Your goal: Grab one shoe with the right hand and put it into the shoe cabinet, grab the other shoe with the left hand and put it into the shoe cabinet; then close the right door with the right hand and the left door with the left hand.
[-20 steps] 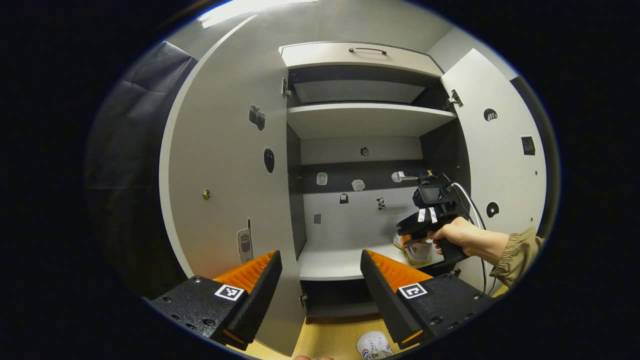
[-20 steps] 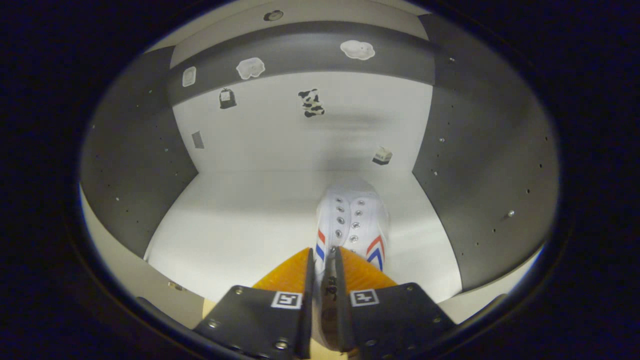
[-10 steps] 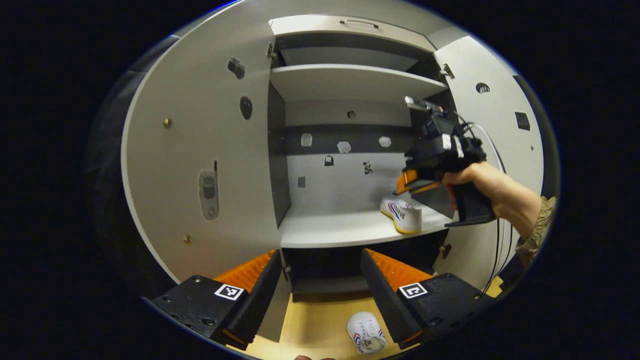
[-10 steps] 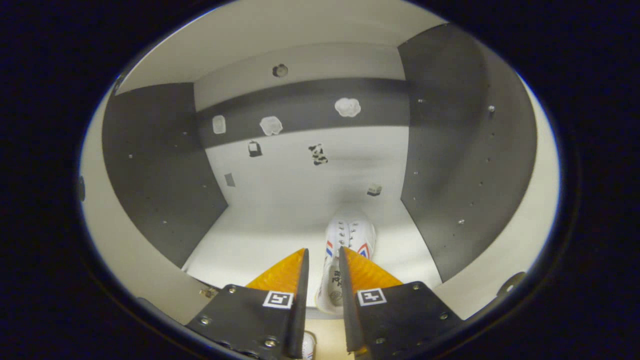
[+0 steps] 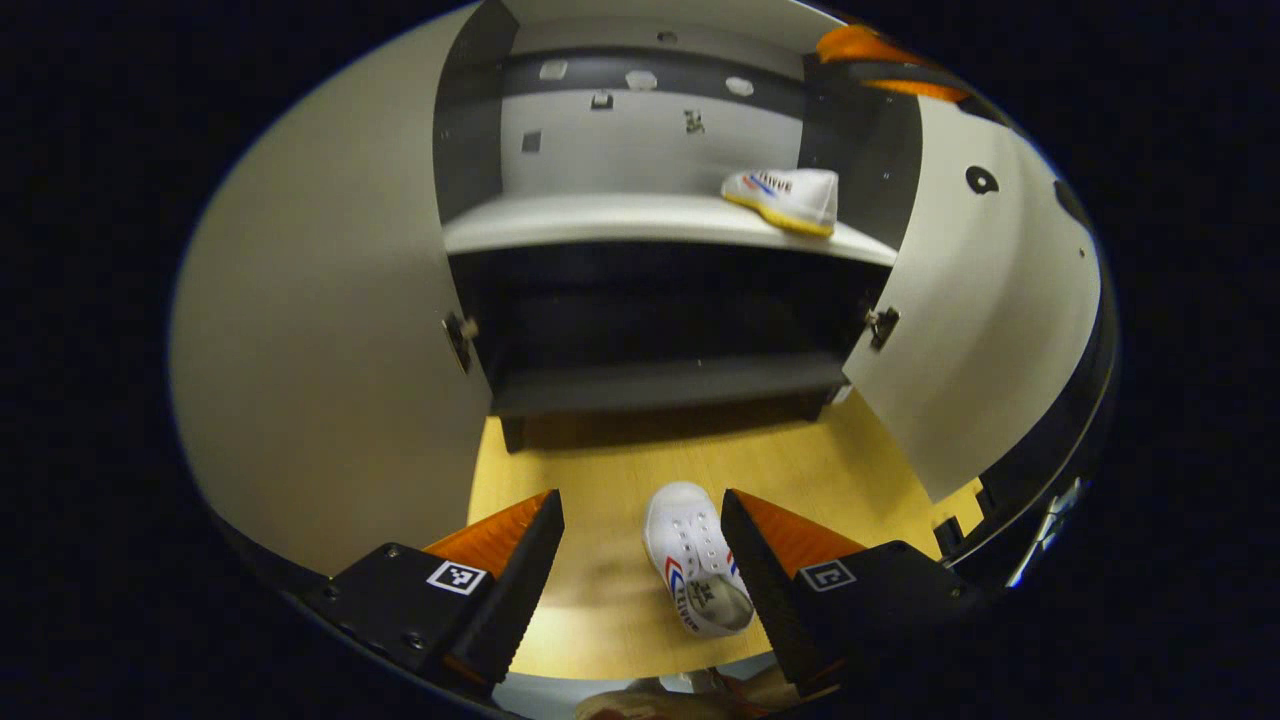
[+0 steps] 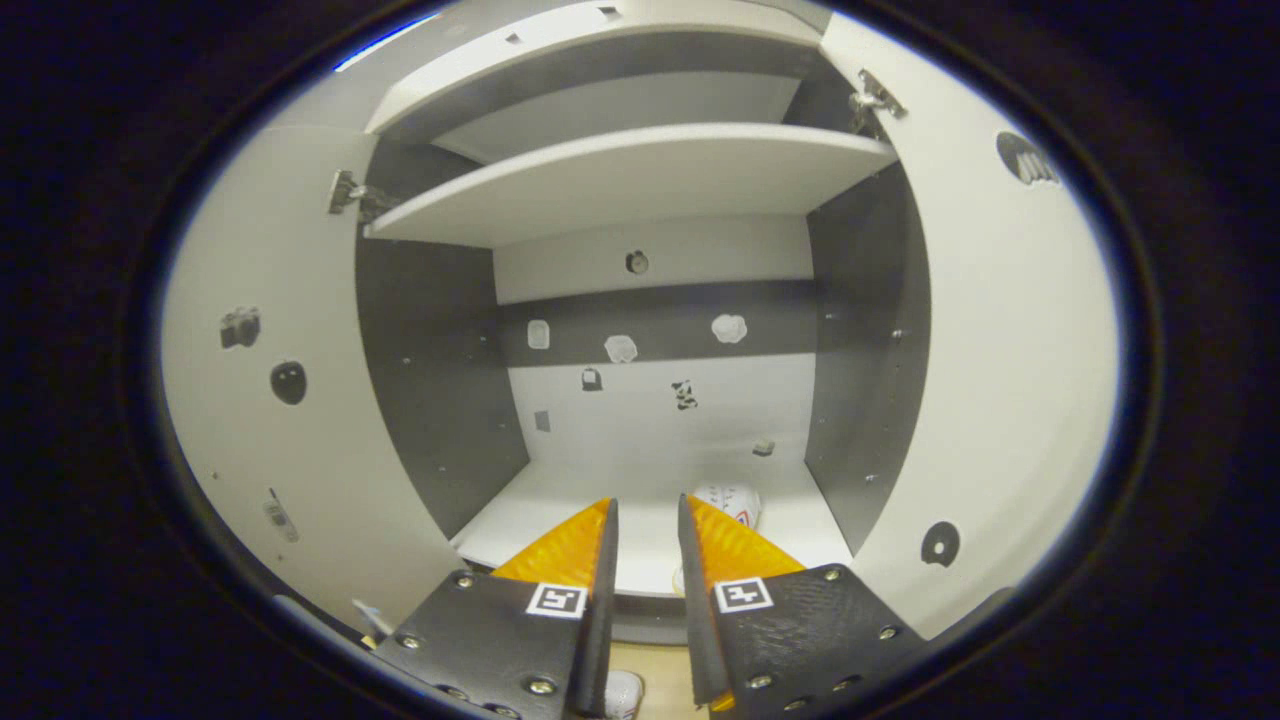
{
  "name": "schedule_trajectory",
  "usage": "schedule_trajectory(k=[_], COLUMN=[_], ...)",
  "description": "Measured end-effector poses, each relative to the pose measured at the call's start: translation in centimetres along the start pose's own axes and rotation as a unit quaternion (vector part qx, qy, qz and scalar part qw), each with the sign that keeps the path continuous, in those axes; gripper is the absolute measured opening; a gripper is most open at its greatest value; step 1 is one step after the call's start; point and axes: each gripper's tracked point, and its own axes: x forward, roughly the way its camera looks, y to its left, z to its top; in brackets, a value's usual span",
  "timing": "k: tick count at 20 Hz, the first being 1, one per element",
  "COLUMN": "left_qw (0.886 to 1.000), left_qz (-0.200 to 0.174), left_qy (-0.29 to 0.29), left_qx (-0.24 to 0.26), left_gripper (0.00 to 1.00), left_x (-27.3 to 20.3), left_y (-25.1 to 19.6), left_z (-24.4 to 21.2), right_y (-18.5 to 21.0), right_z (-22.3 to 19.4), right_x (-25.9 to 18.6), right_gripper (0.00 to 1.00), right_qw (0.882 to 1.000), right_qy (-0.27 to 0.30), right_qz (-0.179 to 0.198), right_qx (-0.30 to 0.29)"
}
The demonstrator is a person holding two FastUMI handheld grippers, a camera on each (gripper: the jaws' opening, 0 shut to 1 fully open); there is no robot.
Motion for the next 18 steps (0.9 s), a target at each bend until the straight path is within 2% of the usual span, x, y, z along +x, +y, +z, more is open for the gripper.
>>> schedule_trajectory(k=[4, 9, 16, 18], left_qw=[0.996, 0.984, 0.971, 0.968], left_qz=[-0.019, -0.04, -0.044, -0.042], left_qy=[0.086, 0.174, 0.234, 0.246], left_qx=[0.005, 0.004, -0.013, -0.02], left_gripper=[0.97, 0.95, 0.95, 0.9], left_x=[3.2, 4.4, 6.3, 6.8], left_y=[0.1, 0.0, 0.4, 0.2], left_z=[-5.6, -7.8, -8.9, -9.9], right_y=[0.6, 1.0, 0.6, 0.6], right_z=[1.3, 2.6, 2.6, 2.5], right_x=[-3.4, -6.1, -7.8, -8.0], right_gripper=[0.32, 0.32, 0.32, 0.32], right_qw=[0.999, 0.997, 0.996, 0.996], right_qy=[-0.032, -0.072, -0.086, -0.085], right_qz=[0.009, 0.014, 0.006, 0.003], right_qx=[-0.004, -0.017, -0.031, -0.037])
